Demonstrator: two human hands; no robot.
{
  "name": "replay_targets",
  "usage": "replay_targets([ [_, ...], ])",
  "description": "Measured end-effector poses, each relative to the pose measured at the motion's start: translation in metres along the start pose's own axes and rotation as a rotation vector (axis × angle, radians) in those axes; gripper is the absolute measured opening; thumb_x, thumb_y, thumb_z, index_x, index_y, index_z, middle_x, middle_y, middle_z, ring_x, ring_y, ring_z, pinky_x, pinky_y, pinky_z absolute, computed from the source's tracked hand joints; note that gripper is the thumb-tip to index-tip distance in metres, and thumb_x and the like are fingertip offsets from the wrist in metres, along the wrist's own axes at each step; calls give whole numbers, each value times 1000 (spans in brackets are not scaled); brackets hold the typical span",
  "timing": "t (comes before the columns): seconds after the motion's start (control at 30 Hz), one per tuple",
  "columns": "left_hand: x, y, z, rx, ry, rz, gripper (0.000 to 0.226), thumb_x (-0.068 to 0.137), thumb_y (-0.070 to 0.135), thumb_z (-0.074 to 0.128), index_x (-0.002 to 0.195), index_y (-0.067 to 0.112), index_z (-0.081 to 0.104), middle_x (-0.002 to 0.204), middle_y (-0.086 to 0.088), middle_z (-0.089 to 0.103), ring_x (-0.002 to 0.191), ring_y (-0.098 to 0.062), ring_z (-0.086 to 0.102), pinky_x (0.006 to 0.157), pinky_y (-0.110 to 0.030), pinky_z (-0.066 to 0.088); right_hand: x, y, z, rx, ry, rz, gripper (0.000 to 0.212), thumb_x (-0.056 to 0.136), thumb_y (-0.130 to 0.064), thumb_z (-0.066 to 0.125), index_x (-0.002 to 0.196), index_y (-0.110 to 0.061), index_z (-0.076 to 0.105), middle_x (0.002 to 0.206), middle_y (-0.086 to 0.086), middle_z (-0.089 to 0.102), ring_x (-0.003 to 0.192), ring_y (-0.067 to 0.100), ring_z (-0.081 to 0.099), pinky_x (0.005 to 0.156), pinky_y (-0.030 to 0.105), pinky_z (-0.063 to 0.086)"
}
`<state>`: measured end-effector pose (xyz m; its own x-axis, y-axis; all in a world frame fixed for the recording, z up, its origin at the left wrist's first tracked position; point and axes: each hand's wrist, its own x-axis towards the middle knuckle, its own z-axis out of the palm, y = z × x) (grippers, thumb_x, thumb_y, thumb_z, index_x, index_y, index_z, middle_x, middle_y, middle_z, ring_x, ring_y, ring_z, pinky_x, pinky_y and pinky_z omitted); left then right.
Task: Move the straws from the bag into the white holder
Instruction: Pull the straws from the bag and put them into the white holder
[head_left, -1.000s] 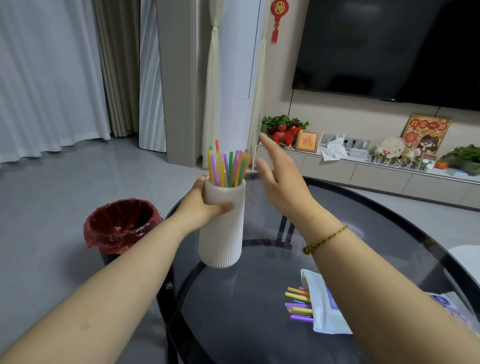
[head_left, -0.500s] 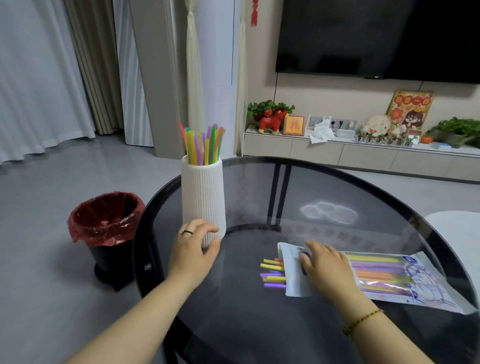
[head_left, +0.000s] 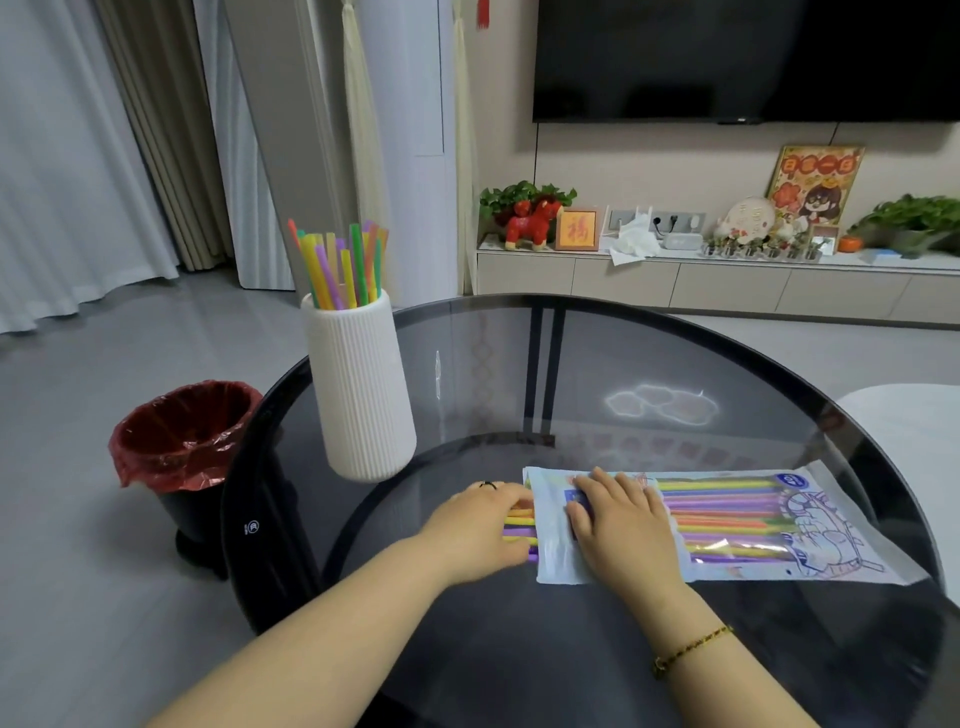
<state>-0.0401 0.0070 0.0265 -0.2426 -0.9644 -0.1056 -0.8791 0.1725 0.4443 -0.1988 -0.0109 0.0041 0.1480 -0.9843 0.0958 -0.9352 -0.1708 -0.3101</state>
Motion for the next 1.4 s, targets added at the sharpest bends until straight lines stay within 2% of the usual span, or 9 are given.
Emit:
replay_targets([
  [0.13,9,7,-4,71,-64,4,49,82,30,57,126,20,38,125,-4,54,107,-23,53,87,-34,45,2,3,-2,16,-9,-2,42,95,-37,27,134,-25,35,149,-2,30,139,18,21,116,37,6],
  [0.37,5,-4,-12,138,-6,51,26,87,31,51,110,20,55,109,-5,62,97,-21,55,78,-30,40,3,4,-3,10,-26,-12,42,95,-37,26,134,-25,34,149,-2,30,139,19,21,117,37,6],
  [0.57,0,-18,-20,472,-33,127,32,96,32,32,103,9,54,107,-9,60,99,-26,53,77,-33,39,3,6,-4,7,-31,-17,42,95,-37,26,134,-25,35,149,-2,30,139,19,21,116,37,6],
  [0.83,-20,-60,-33,436,61,31,30,93,37,39,112,18,51,112,-1,56,98,-18,53,77,-29,42,3,5,-4,-13,-26,-24,41,95,-36,27,134,-24,36,148,-2,32,138,19,22,116,37,6],
  [0.93,-20,-56,-31,374,66,70,44,86,40,50,126,22,43,122,3,53,108,-15,51,86,-27,40,3,5,-4,-19,-33,-21,41,95,-36,27,134,-24,35,149,-2,32,138,19,22,116,37,7],
  [1.03,-13,-42,-24,371,67,123,49,87,29,49,133,22,35,129,1,52,114,-18,49,92,-28,38,4,5,-3,-18,-36,-21,41,95,-36,27,134,-24,35,148,-2,32,138,19,23,116,37,7],
  [1.13,-2,-26,-14,412,77,119,48,87,18,45,134,19,34,129,-4,53,113,-23,50,87,-30,39,3,6,-3,-16,-25,-25,41,95,-36,27,133,-24,36,148,-2,32,138,19,23,116,37,7],
  [1.3,6,-18,-3,541,16,139,25,91,9,37,114,11,45,108,-11,58,90,-29,55,65,-33,34,4,9,-1,-5,-8,-31,41,95,-36,27,133,-24,37,148,-2,33,138,19,23,116,36,7],
  [1.4,2,-28,-9,595,8,130,21,92,6,34,110,8,44,78,-6,50,69,-28,48,55,-33,32,6,10,0,-3,-8,-32,41,95,-36,26,134,-24,36,148,-2,32,138,19,22,116,36,7],
])
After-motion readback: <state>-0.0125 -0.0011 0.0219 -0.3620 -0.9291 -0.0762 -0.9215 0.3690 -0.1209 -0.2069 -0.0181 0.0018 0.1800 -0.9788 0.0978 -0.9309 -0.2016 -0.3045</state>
